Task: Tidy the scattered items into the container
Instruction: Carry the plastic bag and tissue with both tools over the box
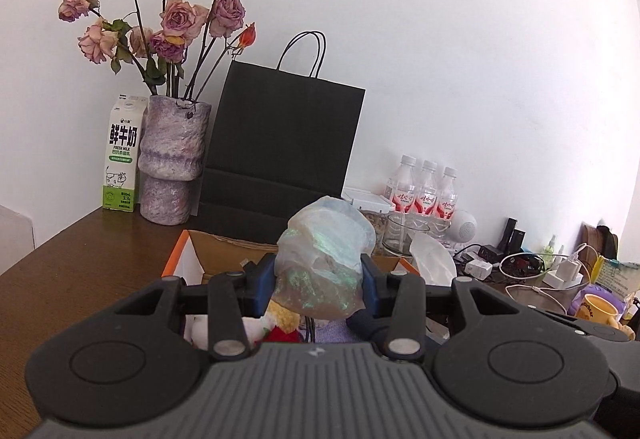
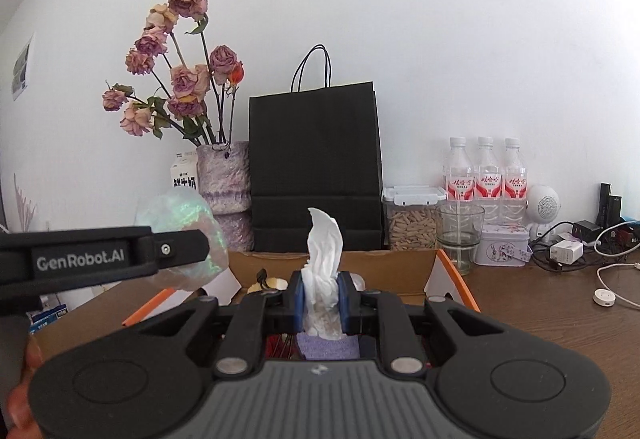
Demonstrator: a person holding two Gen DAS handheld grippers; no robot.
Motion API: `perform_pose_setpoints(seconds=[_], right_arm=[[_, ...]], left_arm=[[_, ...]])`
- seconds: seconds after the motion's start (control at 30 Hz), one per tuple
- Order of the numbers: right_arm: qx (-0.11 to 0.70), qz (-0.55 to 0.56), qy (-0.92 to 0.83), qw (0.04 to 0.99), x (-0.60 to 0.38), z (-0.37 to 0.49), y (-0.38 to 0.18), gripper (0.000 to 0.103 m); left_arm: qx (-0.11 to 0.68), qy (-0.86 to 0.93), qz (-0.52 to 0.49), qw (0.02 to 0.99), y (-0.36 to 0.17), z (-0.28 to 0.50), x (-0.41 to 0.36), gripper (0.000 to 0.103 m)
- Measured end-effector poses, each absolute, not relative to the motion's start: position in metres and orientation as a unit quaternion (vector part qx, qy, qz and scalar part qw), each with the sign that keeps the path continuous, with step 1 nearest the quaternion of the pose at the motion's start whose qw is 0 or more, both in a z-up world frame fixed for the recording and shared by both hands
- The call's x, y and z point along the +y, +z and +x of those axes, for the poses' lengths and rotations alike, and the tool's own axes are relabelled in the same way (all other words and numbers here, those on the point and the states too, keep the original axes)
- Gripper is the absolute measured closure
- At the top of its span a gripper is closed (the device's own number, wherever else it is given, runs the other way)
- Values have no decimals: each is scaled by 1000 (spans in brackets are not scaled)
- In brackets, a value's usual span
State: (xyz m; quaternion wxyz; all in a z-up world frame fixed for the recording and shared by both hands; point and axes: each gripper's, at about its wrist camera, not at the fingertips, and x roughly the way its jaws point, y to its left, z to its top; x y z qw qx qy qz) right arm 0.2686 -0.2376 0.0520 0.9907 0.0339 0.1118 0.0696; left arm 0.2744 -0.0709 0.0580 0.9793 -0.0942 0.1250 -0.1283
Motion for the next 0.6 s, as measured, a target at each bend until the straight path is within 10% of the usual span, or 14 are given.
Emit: perform_pose_setpoints(seconds=[0.6], right_arm=[[163,33,82,983,-227,338,11,87]], left_arm=[[168,-70,-76,980,18,337,-54,59]])
